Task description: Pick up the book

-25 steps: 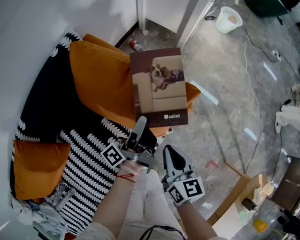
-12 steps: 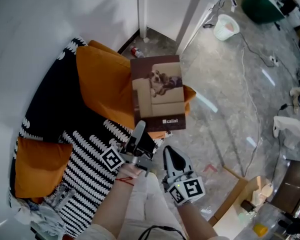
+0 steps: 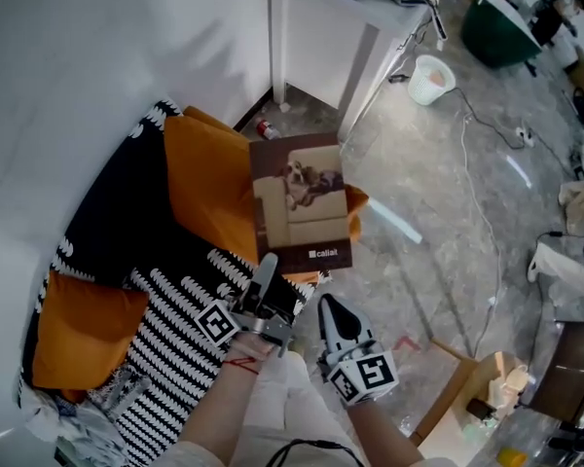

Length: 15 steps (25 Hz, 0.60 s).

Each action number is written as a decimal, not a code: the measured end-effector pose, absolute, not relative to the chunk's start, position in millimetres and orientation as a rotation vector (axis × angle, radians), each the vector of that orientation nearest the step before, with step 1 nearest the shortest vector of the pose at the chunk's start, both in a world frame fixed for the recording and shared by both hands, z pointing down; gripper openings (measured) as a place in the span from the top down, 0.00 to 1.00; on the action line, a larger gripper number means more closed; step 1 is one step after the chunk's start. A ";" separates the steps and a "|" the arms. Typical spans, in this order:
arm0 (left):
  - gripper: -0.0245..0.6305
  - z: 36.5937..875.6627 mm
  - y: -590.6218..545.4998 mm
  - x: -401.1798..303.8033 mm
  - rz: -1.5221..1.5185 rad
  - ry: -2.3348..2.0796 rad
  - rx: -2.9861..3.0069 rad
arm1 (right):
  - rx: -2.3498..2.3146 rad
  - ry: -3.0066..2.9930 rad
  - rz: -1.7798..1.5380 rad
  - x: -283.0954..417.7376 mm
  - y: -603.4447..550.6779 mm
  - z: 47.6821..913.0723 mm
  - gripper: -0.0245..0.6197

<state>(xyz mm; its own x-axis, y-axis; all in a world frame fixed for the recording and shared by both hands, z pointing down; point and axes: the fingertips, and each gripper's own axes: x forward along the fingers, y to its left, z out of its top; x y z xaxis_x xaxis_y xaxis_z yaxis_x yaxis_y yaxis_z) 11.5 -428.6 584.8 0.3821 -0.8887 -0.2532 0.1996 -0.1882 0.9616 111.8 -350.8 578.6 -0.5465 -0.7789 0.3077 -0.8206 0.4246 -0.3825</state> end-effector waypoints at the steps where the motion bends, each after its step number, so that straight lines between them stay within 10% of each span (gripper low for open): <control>1: 0.71 581.3 -427.4 10.8 -1.118 -0.668 1.422 | 1.449 -2.585 0.761 111.2 -350.1 574.8 0.94; 15: 0.71 547.8 -413.1 -8.9 -1.101 -0.683 1.413 | 1.430 -2.642 0.717 98.4 -344.4 531.4 0.94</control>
<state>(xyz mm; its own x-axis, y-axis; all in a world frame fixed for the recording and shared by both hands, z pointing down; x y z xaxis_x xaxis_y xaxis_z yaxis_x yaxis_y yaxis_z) -8.9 -413.1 547.8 0.3885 -0.8919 -0.2315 0.1886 -0.1690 0.9674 98.4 -344.4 531.4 -0.5699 -0.7794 0.2602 -0.8040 0.4636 -0.3723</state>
